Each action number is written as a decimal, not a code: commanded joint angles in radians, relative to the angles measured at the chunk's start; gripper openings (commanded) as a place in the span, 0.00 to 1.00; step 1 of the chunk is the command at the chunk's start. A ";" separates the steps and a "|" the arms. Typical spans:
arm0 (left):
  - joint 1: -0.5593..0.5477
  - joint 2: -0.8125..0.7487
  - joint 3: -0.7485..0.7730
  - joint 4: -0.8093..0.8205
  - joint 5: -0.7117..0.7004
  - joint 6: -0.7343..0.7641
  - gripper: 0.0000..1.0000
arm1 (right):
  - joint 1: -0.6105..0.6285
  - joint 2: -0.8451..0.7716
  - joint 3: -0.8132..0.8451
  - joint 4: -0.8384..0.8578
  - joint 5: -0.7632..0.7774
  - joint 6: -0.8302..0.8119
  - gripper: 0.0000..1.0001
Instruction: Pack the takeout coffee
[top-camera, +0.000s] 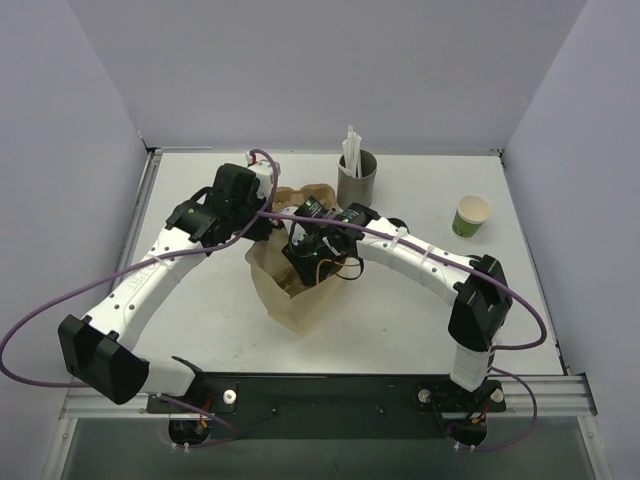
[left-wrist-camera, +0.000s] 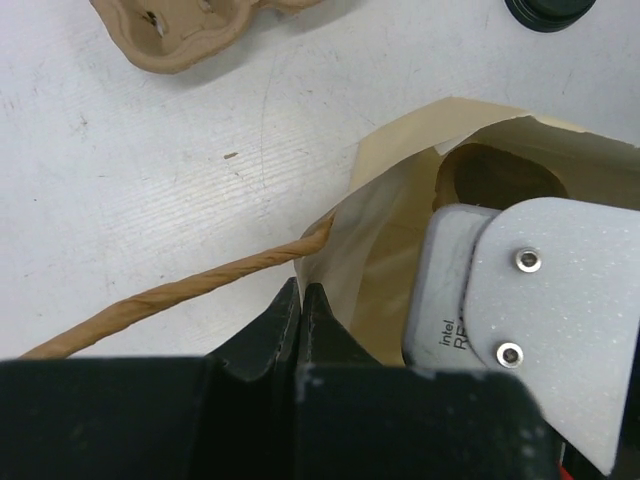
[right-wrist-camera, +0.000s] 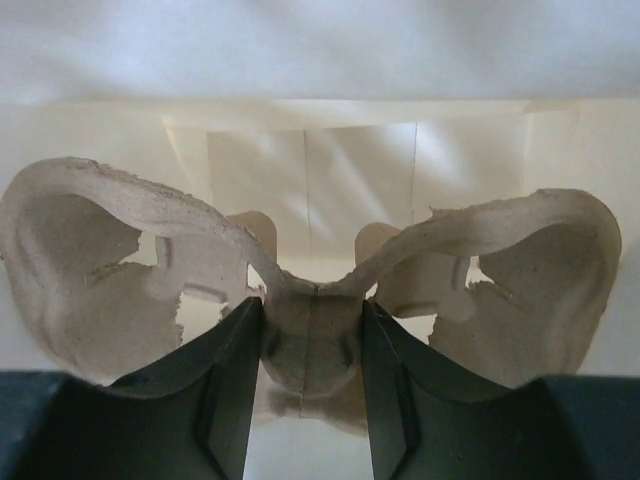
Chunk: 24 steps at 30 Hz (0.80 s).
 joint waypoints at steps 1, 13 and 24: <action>-0.047 -0.057 0.015 0.170 0.140 0.077 0.00 | 0.010 0.089 -0.030 -0.056 0.050 0.036 0.10; -0.049 -0.028 0.023 0.140 0.258 0.113 0.00 | 0.010 0.099 -0.015 -0.059 0.089 0.043 0.10; -0.049 -0.020 0.032 0.123 0.278 0.118 0.00 | 0.009 0.090 0.005 -0.062 0.103 0.043 0.10</action>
